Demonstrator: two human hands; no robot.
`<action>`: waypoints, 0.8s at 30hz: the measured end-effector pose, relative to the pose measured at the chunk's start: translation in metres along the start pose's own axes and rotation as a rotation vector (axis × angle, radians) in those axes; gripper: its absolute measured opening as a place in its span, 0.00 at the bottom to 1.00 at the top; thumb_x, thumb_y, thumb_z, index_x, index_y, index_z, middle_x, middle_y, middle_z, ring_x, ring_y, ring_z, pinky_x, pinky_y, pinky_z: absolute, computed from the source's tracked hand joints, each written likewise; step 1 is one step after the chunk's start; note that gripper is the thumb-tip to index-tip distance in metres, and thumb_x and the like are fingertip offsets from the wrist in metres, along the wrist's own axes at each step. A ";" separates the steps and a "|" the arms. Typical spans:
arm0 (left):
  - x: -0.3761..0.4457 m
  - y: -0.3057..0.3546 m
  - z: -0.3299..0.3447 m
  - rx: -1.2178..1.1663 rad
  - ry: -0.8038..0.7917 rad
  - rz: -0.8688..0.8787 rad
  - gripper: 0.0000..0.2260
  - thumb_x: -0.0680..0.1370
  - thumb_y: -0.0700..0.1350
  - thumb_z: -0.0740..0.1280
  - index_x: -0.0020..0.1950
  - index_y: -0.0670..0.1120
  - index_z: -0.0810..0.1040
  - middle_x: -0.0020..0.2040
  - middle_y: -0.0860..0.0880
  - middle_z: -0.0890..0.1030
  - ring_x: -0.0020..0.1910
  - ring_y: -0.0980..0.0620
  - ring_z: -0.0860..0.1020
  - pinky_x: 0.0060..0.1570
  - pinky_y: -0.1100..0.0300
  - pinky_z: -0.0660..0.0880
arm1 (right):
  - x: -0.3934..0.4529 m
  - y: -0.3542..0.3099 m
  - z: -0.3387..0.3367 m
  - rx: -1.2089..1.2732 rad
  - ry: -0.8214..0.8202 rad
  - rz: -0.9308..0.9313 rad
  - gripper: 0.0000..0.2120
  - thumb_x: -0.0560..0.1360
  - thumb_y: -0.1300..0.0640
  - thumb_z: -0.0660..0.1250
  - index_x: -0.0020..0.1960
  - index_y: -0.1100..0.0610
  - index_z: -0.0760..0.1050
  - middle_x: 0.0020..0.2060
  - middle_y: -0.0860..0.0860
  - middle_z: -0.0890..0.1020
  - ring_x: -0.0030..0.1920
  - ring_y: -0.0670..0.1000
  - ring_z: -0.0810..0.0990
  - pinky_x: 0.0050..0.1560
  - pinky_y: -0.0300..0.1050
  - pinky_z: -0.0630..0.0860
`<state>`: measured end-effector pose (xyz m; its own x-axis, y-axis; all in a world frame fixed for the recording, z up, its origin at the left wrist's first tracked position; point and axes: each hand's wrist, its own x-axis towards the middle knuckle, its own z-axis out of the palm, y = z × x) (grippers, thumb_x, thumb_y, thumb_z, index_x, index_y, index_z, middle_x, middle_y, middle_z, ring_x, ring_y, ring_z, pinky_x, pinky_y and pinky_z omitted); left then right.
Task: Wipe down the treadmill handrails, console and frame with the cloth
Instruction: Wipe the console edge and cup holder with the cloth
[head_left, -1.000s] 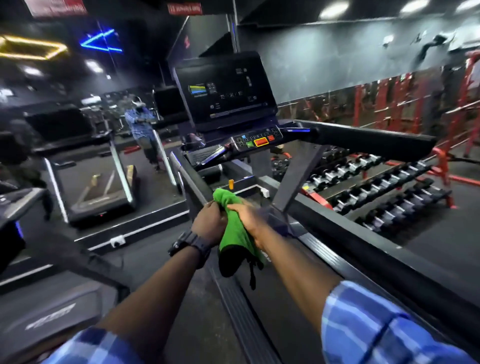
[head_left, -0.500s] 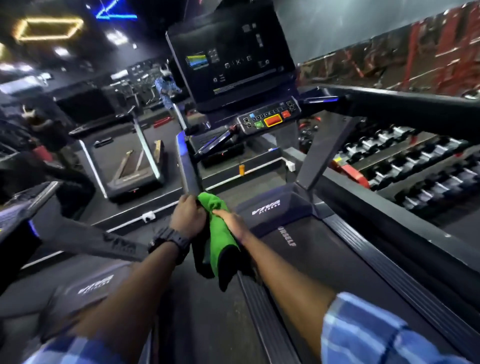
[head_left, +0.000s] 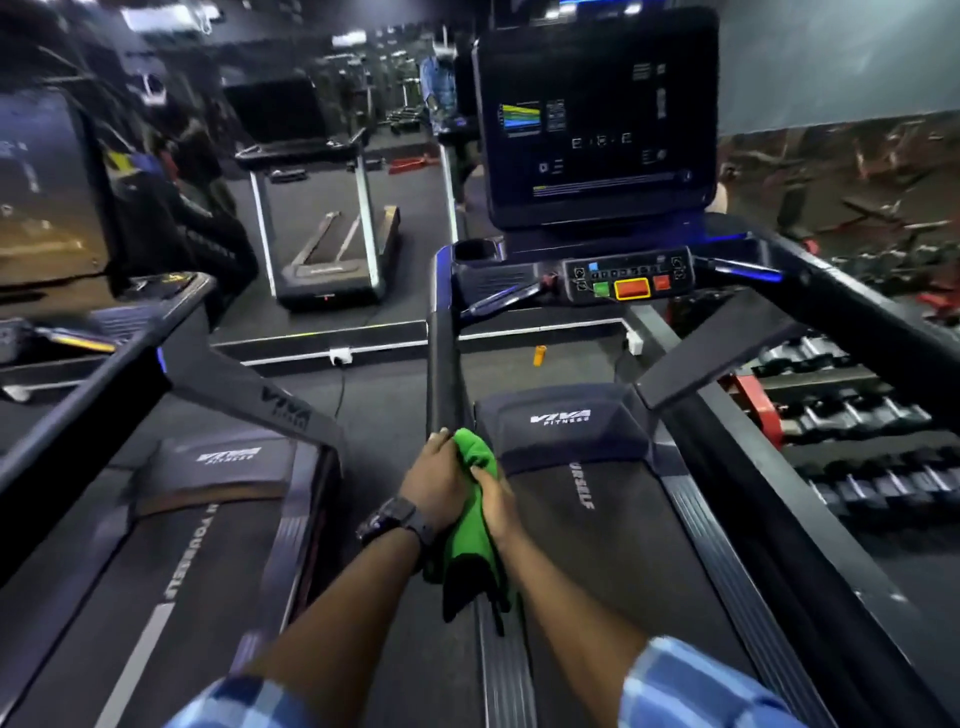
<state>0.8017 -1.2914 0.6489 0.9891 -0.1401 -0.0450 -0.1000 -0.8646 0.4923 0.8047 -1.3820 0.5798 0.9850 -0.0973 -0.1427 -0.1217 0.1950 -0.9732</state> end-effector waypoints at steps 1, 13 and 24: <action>-0.002 0.001 0.002 0.005 -0.016 0.001 0.26 0.76 0.44 0.49 0.72 0.36 0.62 0.76 0.38 0.58 0.76 0.42 0.55 0.74 0.52 0.54 | 0.000 0.000 -0.002 -0.022 -0.021 0.025 0.13 0.78 0.66 0.59 0.59 0.57 0.75 0.62 0.55 0.77 0.57 0.50 0.78 0.69 0.47 0.69; 0.014 0.017 0.001 -0.027 0.158 -0.135 0.19 0.78 0.41 0.58 0.68 0.37 0.69 0.69 0.39 0.69 0.68 0.43 0.69 0.66 0.58 0.62 | 0.042 -0.011 0.001 0.147 -0.103 0.184 0.16 0.78 0.65 0.60 0.65 0.61 0.75 0.59 0.56 0.79 0.56 0.52 0.78 0.49 0.30 0.73; 0.045 0.023 0.024 0.057 0.206 -0.226 0.34 0.75 0.59 0.42 0.73 0.39 0.64 0.75 0.43 0.63 0.75 0.48 0.58 0.73 0.63 0.49 | 0.019 -0.006 -0.013 0.148 -0.102 0.256 0.18 0.77 0.49 0.64 0.65 0.51 0.76 0.60 0.48 0.81 0.60 0.48 0.79 0.65 0.52 0.73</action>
<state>0.8417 -1.3291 0.6368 0.9875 0.1543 0.0324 0.1246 -0.8893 0.4399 0.8230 -1.3977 0.5807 0.9326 0.0708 -0.3539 -0.3561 0.3408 -0.8701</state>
